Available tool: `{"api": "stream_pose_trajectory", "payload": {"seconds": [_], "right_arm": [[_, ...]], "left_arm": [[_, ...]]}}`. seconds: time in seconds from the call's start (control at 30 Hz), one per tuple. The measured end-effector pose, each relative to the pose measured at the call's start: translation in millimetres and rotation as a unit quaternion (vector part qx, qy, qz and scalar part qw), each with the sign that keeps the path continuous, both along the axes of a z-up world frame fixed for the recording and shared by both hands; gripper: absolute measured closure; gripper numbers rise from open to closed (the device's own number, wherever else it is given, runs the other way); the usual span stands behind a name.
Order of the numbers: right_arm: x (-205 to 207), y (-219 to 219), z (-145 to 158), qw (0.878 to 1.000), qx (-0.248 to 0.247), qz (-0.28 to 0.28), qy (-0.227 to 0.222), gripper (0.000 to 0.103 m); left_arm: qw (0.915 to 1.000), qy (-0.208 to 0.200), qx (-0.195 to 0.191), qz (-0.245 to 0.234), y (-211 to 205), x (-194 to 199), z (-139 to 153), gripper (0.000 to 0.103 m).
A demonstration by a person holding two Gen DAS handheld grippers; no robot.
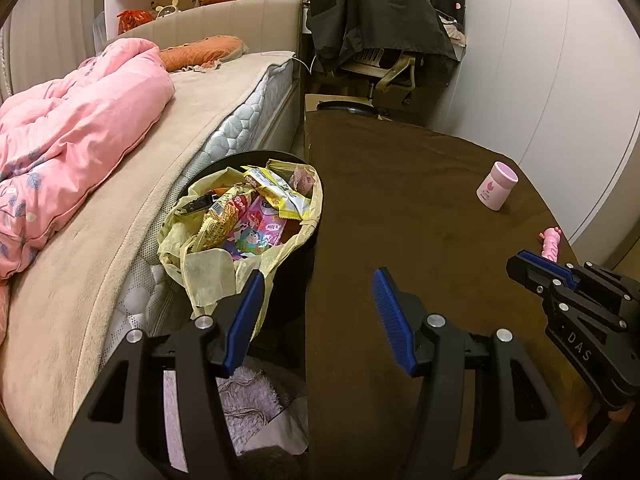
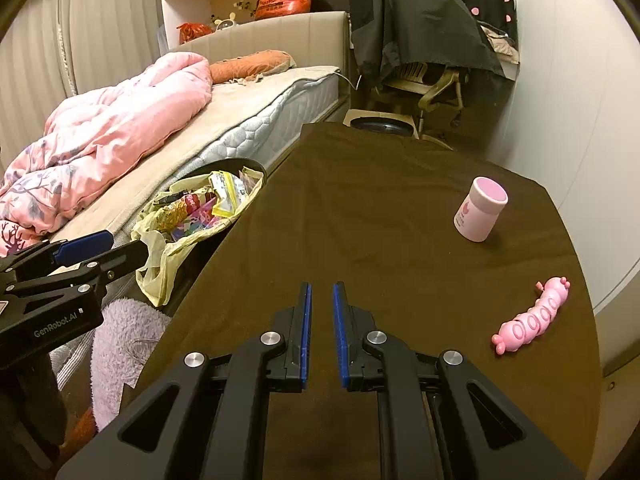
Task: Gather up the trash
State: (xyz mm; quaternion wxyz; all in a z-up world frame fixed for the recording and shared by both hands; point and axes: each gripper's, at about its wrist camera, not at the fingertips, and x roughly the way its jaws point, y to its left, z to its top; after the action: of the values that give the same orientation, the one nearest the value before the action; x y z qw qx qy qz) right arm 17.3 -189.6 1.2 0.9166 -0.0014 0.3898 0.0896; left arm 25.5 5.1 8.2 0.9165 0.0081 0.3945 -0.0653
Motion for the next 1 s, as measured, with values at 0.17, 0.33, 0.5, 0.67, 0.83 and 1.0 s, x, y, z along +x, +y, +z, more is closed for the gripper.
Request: {"api": "stream_pose_trajectory", "payload": {"seconds": [0.17, 0.33, 0.5, 0.67, 0.83, 1.0], "right_arm": [[-0.9, 2.8, -1.1, 1.0, -0.005, 0.003, 0.002, 0.091], [0.8, 8.1, -2.3, 1.0, -0.008, 0.006, 0.005, 0.091], [1.1, 10.7, -1.9, 1.0, -0.009, 0.01, 0.005, 0.091], [1.5, 14.4, -3.0, 1.0, -0.011, 0.012, 0.007, 0.091], [1.8, 18.0, -4.5, 1.0, -0.012, 0.014, 0.009, 0.091], [1.7, 18.5, -5.2, 1.0, -0.011, 0.015, 0.011, 0.091]], "left_arm": [[1.0, -0.001, -0.002, 0.004, 2.2, -1.2, 1.2, 0.049], [1.0, -0.003, -0.004, 0.005, 5.6, -1.9, 1.8, 0.049], [0.9999, -0.002, -0.007, 0.006, 7.3, -3.0, 1.0, 0.049], [0.9999, -0.003, -0.009, 0.009, 10.1, -3.6, 1.1, 0.049], [0.9999, -0.004, -0.01, 0.012, 11.1, -5.3, 1.0, 0.049], [0.9999, -0.004, -0.01, 0.011, 11.5, -5.4, 1.1, 0.049]]}}
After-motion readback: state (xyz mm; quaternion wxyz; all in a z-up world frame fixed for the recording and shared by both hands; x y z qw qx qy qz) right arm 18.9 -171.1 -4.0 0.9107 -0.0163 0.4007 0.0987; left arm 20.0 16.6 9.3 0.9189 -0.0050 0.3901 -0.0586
